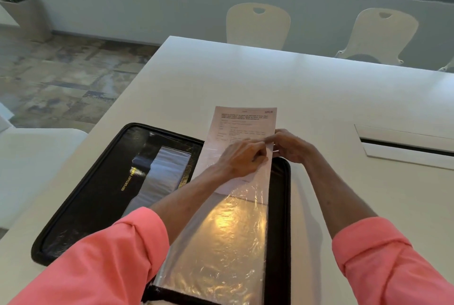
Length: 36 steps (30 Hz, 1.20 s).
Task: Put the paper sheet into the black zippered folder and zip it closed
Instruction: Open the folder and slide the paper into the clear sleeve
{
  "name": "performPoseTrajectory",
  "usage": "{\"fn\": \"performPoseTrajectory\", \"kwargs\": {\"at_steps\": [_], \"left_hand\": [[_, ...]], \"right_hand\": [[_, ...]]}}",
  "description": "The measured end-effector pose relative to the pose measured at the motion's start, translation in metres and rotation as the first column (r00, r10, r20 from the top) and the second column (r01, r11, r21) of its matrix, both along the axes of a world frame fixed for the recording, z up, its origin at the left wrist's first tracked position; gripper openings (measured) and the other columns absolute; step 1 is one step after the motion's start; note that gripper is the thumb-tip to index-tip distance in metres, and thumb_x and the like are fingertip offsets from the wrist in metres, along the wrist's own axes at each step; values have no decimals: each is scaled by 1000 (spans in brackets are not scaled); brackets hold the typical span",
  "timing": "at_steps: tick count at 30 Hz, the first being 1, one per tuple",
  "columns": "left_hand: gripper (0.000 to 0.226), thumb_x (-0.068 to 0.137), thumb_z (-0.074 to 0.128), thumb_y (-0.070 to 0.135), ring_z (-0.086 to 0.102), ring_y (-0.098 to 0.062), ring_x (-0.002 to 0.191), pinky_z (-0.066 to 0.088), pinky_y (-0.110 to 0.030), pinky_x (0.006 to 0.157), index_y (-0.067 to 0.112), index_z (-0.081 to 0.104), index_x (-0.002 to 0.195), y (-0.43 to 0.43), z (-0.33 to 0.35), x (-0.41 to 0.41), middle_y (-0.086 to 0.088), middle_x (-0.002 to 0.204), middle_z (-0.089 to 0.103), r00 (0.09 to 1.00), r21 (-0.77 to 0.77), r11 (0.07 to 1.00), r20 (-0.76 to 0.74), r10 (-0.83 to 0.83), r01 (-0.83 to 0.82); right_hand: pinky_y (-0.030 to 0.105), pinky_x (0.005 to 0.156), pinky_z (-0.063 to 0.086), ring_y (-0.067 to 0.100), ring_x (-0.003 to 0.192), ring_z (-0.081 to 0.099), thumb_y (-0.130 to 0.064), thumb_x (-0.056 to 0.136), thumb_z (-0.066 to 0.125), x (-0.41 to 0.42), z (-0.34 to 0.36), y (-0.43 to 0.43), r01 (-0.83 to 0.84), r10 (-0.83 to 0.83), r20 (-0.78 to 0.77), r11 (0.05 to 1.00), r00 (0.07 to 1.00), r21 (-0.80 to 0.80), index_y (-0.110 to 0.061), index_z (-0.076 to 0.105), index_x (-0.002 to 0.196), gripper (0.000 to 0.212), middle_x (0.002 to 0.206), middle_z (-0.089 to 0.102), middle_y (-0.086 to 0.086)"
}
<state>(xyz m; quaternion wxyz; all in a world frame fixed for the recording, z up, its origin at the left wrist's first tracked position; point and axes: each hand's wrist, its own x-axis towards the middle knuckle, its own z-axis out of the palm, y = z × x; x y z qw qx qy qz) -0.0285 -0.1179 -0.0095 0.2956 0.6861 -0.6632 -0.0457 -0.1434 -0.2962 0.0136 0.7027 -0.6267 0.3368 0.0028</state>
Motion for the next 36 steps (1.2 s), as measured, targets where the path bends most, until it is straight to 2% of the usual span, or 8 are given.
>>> {"fn": "performPoseTrajectory", "kwargs": {"at_steps": [3,6,9,13,21,28,31,36], "left_hand": [[16,103,65,38,66,-17,93,58,-40,83,22,66,101,4,0,10,4,105,73,1000,17,1000,15,-20,19],[25,105,64,47,64,-14,90,51,-37,89,23,69,102,16,1,34,7,98,72,999,62,998,51,-14,11],[18,103,67,40,61,-13,96,49,-41,95,23,73,103,34,3,65,9,101,74,997,134,991,78,17,-27],[9,101,69,34,59,-10,98,47,-38,95,27,75,103,54,4,93,14,101,73,996,174,983,75,52,-64],[4,97,73,27,59,-5,88,51,-28,88,26,74,101,54,2,89,17,100,70,998,135,989,42,48,-53],[4,94,77,23,59,-2,88,53,-25,87,26,76,97,51,2,84,20,99,69,999,108,994,19,27,-29],[6,94,77,18,61,-3,85,51,-22,85,23,75,96,51,-1,84,16,95,69,1000,104,994,-7,19,-18],[6,94,76,17,60,-4,85,58,-28,85,22,73,96,51,-3,81,16,98,67,1000,88,996,-8,4,-3]], "right_hand": [[49,97,65,39,118,76,-6,99,74,-3,1,-1,-37,37,7,999,999,23,-5,64,137,39,129,78,19],[48,92,66,40,116,77,-17,102,74,7,1,-2,71,-69,28,997,997,-43,-4,67,136,37,127,78,20],[43,82,65,39,115,77,-22,107,68,18,0,-3,216,-208,80,968,975,-125,-9,71,134,30,116,81,12],[36,69,64,26,98,79,-11,108,61,31,2,0,281,-266,100,943,959,-179,-16,67,138,31,112,80,7],[49,86,67,41,111,78,-1,101,66,16,9,-12,146,-128,109,972,986,-183,-10,69,134,34,119,80,17],[40,89,67,33,112,77,0,100,71,-11,18,-24,-325,314,-138,944,939,-60,-9,67,140,41,127,77,19],[46,95,65,31,111,77,-8,99,75,-2,14,-23,-243,235,-85,963,968,-113,-11,70,137,39,126,77,19],[42,84,62,27,95,75,-20,98,79,22,14,-10,-42,53,16,920,998,-389,-18,80,119,22,117,80,19]]}}
